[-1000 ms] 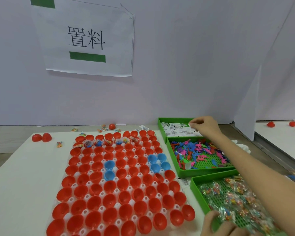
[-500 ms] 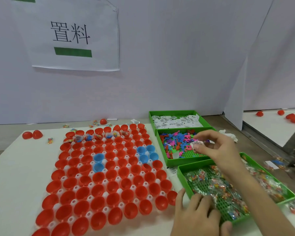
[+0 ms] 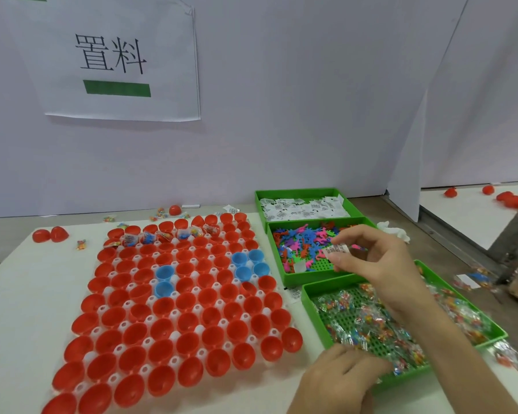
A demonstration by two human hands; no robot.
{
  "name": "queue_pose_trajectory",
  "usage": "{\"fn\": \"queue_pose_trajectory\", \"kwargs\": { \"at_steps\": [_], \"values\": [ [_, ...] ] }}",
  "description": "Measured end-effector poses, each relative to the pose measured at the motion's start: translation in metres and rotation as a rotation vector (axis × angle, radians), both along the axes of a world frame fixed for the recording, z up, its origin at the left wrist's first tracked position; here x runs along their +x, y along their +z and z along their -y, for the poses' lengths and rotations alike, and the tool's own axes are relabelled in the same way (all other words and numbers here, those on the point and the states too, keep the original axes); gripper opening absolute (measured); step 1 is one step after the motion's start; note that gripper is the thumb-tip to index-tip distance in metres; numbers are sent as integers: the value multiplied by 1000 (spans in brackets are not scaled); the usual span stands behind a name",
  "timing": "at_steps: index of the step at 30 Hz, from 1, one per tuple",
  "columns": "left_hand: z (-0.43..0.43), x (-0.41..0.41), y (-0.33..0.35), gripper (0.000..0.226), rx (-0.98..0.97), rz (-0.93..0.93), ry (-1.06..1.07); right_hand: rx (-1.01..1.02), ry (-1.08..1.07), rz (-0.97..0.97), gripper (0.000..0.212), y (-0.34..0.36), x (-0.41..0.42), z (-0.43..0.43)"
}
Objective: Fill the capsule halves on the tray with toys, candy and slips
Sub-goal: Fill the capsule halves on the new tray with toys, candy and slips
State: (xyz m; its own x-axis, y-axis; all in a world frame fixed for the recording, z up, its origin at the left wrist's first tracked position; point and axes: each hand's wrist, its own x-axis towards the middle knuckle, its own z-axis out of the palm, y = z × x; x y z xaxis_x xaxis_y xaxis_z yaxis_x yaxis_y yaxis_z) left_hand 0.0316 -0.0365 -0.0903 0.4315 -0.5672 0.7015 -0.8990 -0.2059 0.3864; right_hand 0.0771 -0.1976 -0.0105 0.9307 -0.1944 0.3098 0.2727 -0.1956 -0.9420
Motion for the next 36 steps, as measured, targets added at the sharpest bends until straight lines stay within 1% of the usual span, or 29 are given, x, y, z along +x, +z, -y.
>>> {"fn": "queue_pose_trajectory", "kwargs": {
  "at_steps": [2,3,4,5,6,7,8,9,10,12,15,18,21,23,26,31,34,36],
  "values": [
    [-1,6,12,31,-59,-145,10,63,52,-8,23,1,1,-2],
    [-1,14,18,25,-18,-172,70,98,84,-5,23,2,0,-3],
    [-5,18,16,20,-5,-204,41,136,121,0,22,2,0,-5],
    [-3,23,15,19,-7,-211,109,172,159,4,21,2,0,-6],
    [-6,25,23,28,-10,-264,207,200,191,7,22,3,-1,-7],
    [-6,28,28,24,-141,-321,212,218,215,9,26,4,-2,-9],
    [-9,28,35,24,-378,-379,273,230,228,7,34,4,-2,-10],
    [-18,23,34,29,-537,-341,293,234,235,-2,42,4,-3,-11],
    [-26,19,29,34,-632,-358,268,225,243,-11,46,4,-3,-12],
    [-28,25,30,36,-715,-344,275,193,302,-38,45,4,-5,-15],
    [-32,32,41,33,-753,-302,362,130,447,-59,30,4,-10,-22],
    [-35,31,43,35,-843,-375,309,71,482,-67,23,4,-12,-30],
    [-33,31,41,38,-860,-469,277,29,439,-63,20,4,-12,-37],
    [-32,30,41,36,-823,-480,246,0,369,-47,18,2,-12,-39],
    [-33,31,41,27,-781,-478,250,-27,286,-27,18,0,-11,-39],
    [-33,30,43,22,-746,-525,191,-13,296,-1,29,-1,-10,-42],
    [-32,29,42,30,-726,-542,172,-30,316,-3,26,-3,-10,-42],
    [-33,30,40,27,-741,-610,132,-45,340,-7,24,-3,-9,-38]
  ]
}}
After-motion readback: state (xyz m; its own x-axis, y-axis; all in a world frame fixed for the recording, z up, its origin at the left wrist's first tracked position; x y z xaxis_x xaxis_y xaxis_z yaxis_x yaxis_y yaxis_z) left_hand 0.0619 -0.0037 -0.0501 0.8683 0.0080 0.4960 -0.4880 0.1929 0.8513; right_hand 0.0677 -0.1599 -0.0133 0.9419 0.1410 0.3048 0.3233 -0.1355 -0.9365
